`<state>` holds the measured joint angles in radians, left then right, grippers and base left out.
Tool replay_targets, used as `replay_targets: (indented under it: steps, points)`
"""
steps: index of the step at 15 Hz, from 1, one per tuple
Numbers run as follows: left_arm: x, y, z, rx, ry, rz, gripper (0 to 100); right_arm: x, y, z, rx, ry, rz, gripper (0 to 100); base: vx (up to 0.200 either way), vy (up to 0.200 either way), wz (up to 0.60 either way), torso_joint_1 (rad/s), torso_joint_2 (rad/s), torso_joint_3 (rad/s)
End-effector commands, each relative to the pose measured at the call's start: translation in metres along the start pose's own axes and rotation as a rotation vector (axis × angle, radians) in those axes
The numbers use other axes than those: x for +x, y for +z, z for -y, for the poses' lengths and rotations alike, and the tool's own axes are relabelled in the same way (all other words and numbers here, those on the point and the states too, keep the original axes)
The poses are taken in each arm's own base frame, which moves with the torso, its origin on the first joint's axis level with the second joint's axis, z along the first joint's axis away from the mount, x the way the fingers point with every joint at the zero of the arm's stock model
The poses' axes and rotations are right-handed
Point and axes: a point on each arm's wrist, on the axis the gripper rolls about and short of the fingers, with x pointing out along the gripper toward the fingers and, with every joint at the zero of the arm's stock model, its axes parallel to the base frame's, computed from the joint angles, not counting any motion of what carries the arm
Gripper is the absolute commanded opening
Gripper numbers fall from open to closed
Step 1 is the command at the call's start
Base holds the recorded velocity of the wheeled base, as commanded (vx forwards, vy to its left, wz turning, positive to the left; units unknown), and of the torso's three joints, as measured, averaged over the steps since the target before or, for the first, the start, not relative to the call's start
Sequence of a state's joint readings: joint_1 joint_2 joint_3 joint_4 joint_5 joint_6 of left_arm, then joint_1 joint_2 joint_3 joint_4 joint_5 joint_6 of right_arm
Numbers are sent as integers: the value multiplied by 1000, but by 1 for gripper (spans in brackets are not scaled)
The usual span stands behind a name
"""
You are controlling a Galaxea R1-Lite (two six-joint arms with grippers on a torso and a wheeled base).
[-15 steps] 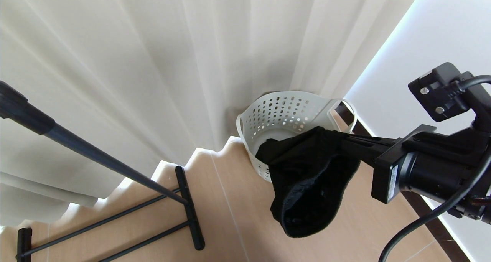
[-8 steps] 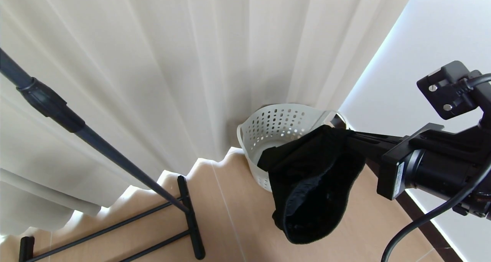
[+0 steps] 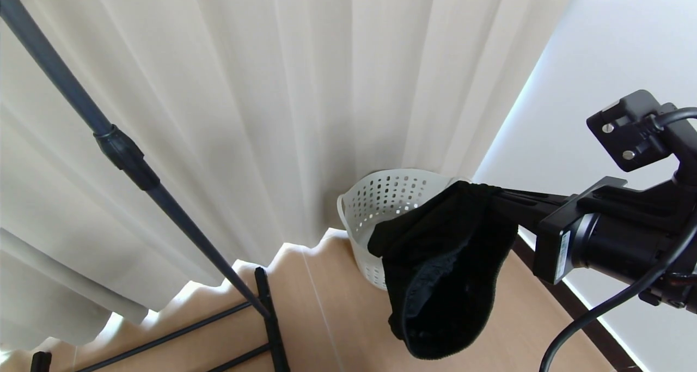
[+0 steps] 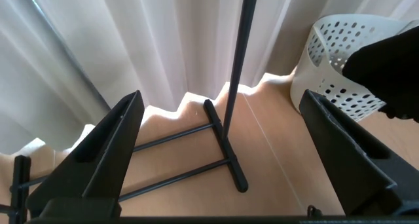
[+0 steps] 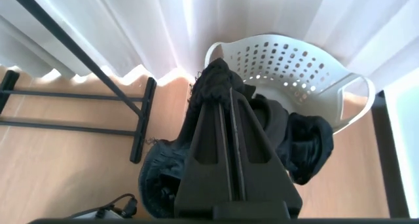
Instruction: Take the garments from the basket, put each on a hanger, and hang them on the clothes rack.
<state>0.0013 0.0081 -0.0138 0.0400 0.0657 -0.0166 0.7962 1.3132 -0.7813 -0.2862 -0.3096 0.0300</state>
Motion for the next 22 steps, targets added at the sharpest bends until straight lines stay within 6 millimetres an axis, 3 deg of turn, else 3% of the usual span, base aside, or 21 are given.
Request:
replay_targets:
  steps: [1,11,22]
  points:
    - [0,0,0,0,0,1,100,2,-1,2,1,-11,-8,0,0,0,0,2,-2,203]
    - [0,0,0,0,0,1,100,3,-3,3,-2,-14,-15,0,0,0,0,90,-377,-86]
    - [0,0,0,1,2,1,100,2,-6,3,-9,-14,-22,0,0,0,0,189,-511,-191]
